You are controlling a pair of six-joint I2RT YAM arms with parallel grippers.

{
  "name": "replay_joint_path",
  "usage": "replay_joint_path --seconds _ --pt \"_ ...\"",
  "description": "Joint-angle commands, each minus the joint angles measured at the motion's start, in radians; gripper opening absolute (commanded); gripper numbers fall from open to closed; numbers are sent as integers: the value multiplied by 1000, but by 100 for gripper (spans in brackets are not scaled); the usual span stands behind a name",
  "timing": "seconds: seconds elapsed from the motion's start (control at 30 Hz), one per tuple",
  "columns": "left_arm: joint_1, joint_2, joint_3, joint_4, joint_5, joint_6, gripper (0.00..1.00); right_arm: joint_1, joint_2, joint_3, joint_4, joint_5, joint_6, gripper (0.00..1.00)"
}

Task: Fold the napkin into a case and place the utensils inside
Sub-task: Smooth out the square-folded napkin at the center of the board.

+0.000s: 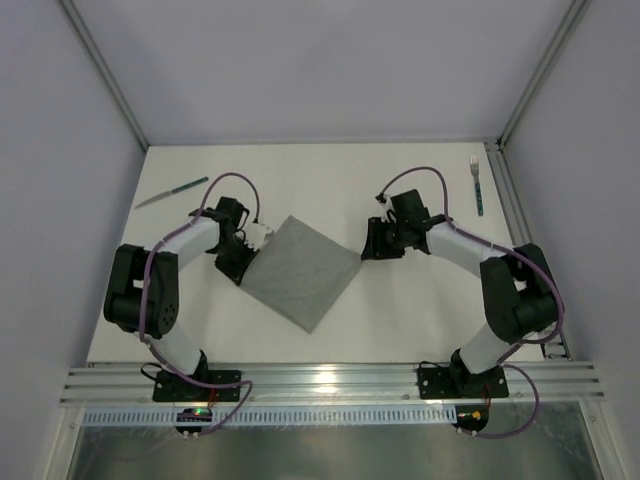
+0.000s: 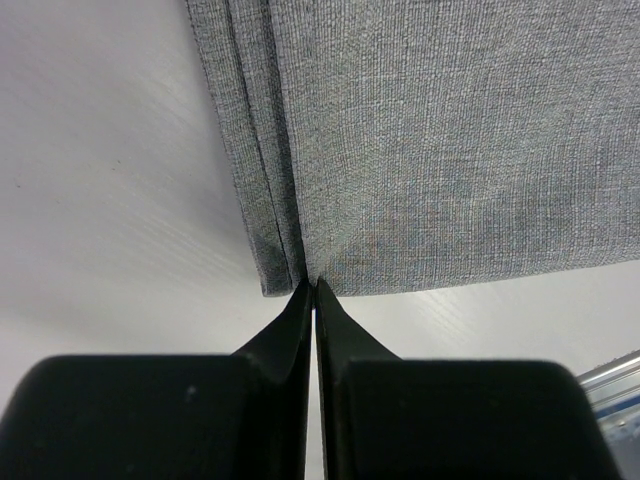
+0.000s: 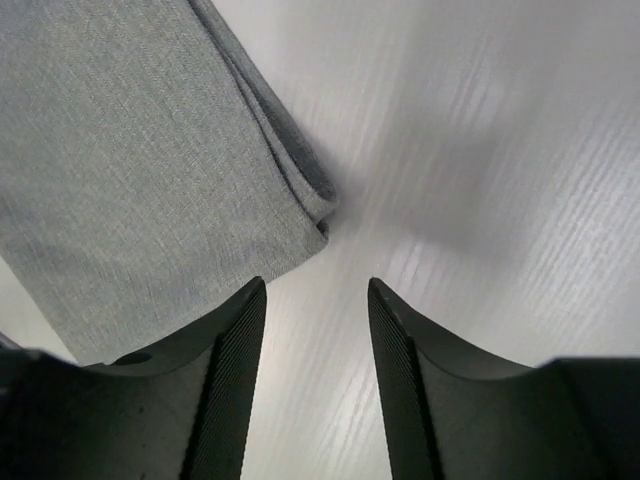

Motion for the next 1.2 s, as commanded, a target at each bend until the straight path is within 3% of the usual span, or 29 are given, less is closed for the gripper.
replay_joint_path --seconds 0.0,0.07,0.13,0.17,0.3,0.47,0.57,0.97,1.07,1.17 --pt "2 -19 -5 13 5 16 2 51 -172 39 -45 164 -25 51" --pt "2 -25 -19 32 -1 15 4 148 -217 34 -32 219 -25 54" --pt "2 -25 -25 45 -1 12 4 230 -238 10 13 206 -18 50" --pt "2 -20 -25 47 3 7 4 309 -231 0 86 172 -15 37" --pt "2 -14 -27 52 7 1 4 449 -107 29 213 11 30 3" --pt "1 -17 -32 65 -3 -7 4 503 50 45 408 -107 125 3" --pt "2 -17 -35 71 -15 -7 4 525 114 40 430 -153 119 3" --pt "13 -25 -12 78 -52 -27 2 528 160 -135 260 -119 1 3" --pt "15 -43 16 46 -11 -28 6 528 157 -106 225 -80 -16 3" --pt "22 -93 85 -30 122 -27 18 529 153 -66 191 -63 -29 3"
